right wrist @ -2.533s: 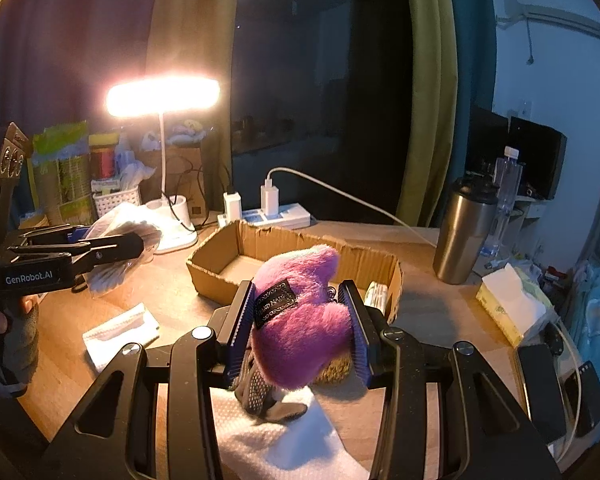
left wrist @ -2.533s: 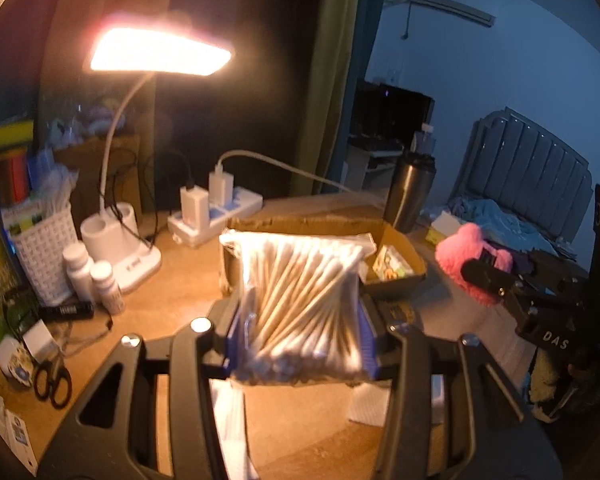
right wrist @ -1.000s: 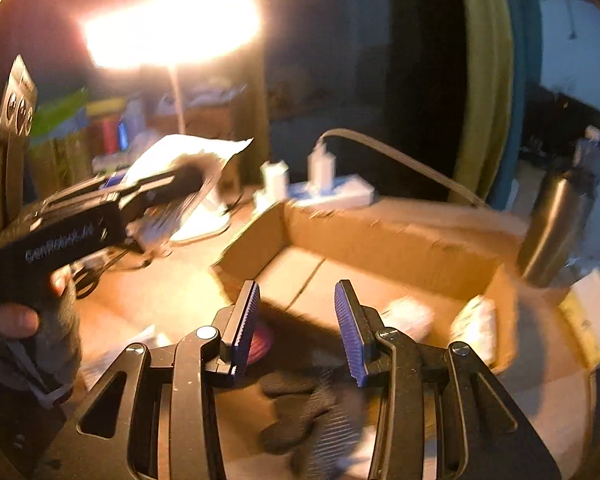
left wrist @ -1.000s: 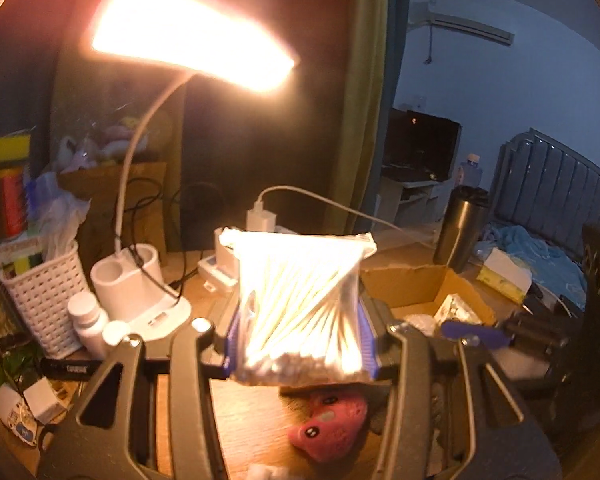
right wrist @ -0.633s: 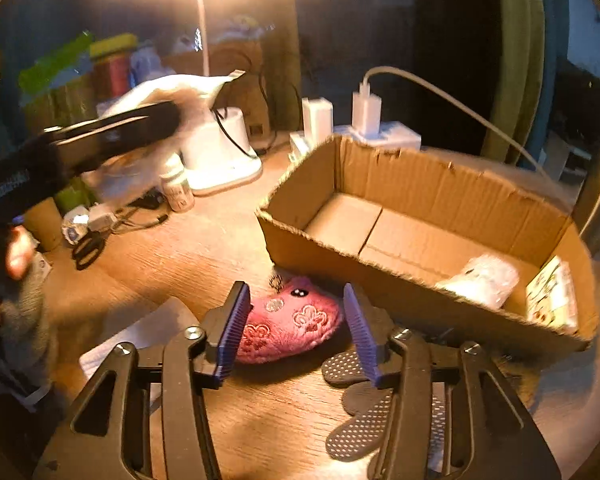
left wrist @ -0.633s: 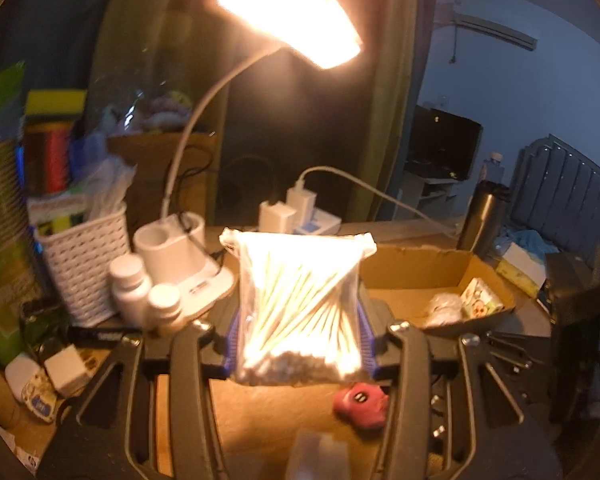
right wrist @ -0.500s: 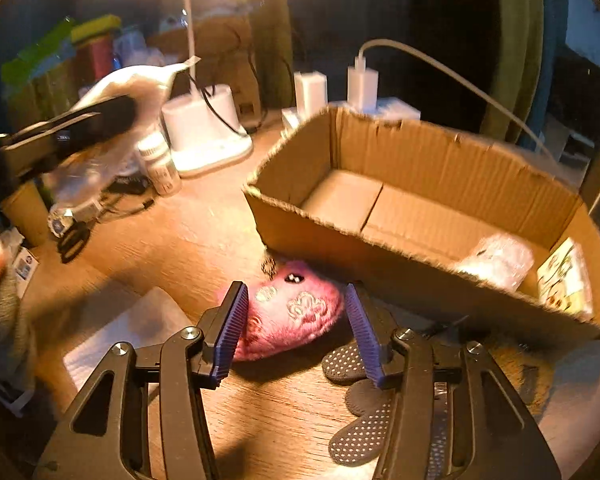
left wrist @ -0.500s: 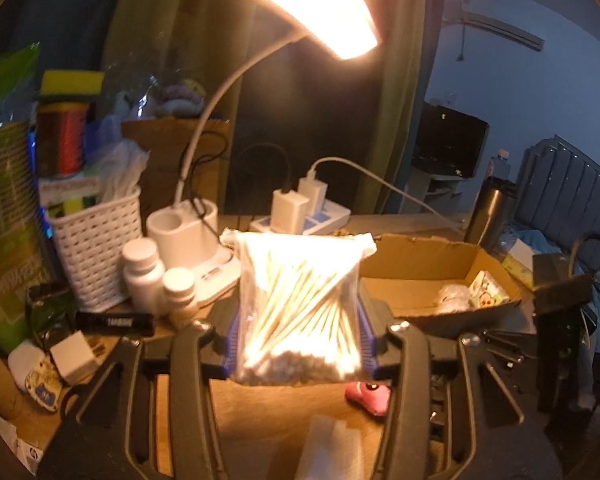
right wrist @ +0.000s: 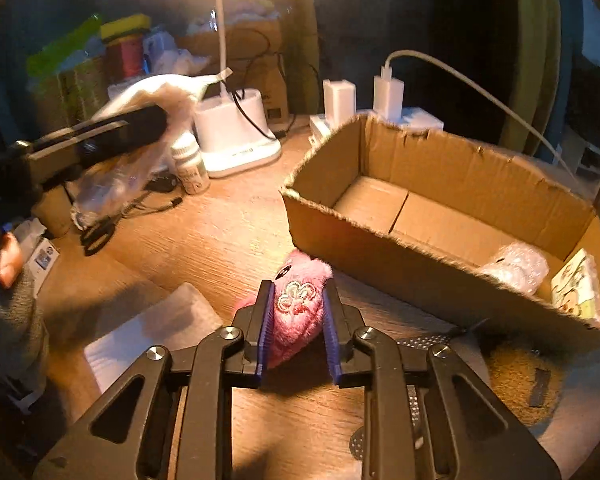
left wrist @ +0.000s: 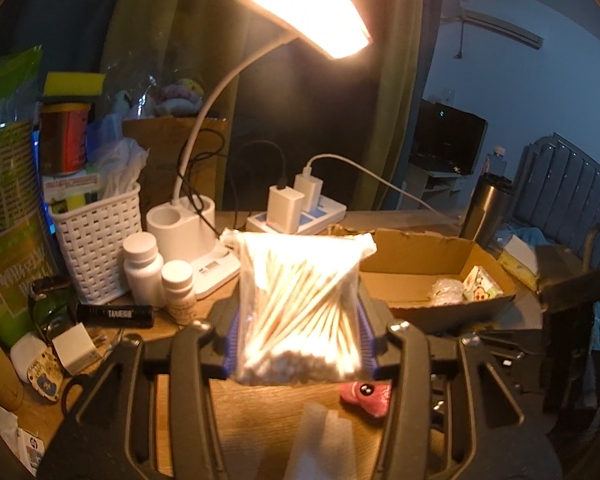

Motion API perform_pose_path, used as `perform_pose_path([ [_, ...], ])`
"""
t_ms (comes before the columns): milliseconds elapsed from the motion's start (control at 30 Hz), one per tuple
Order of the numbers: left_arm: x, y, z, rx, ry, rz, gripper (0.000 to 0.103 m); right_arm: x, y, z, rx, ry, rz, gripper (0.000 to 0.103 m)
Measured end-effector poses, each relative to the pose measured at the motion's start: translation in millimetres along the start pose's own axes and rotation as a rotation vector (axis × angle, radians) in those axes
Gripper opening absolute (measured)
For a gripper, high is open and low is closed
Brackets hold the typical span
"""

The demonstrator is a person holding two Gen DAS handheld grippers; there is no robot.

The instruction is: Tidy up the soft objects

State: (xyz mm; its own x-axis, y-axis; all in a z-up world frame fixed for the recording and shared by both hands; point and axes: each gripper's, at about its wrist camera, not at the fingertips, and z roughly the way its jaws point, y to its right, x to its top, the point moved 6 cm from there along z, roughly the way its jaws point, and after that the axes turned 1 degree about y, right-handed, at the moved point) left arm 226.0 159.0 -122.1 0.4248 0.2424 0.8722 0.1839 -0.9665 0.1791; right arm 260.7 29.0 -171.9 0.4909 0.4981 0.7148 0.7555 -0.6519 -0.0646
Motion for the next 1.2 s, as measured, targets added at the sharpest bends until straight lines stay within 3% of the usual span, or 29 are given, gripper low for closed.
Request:
perform_pose_path([
  [267,13.8,27.3,5.0,-0.023,0.011,0.038,0.047,19.7,7.0,-53.4,-0.023,0.138,-0.01,0.024],
  [567,24.1,55.2,21.3,-0.049,0.008,0.078,0.047,39.5,45.0,-96.3,-0.092,0.26,0.027,0.024],
  [767,27.3,70.9,34.1,-0.063,0.009,0.118,0.047,46.5,63.6,-103.3,-0.111,0.296,0.044,0.024],
  [1200,16.4,84.4,79.1,-0.079,-0.069,0.144,0.047,54.6,84.9,-78.1,-0.117,0.307,0.07,0.024],
])
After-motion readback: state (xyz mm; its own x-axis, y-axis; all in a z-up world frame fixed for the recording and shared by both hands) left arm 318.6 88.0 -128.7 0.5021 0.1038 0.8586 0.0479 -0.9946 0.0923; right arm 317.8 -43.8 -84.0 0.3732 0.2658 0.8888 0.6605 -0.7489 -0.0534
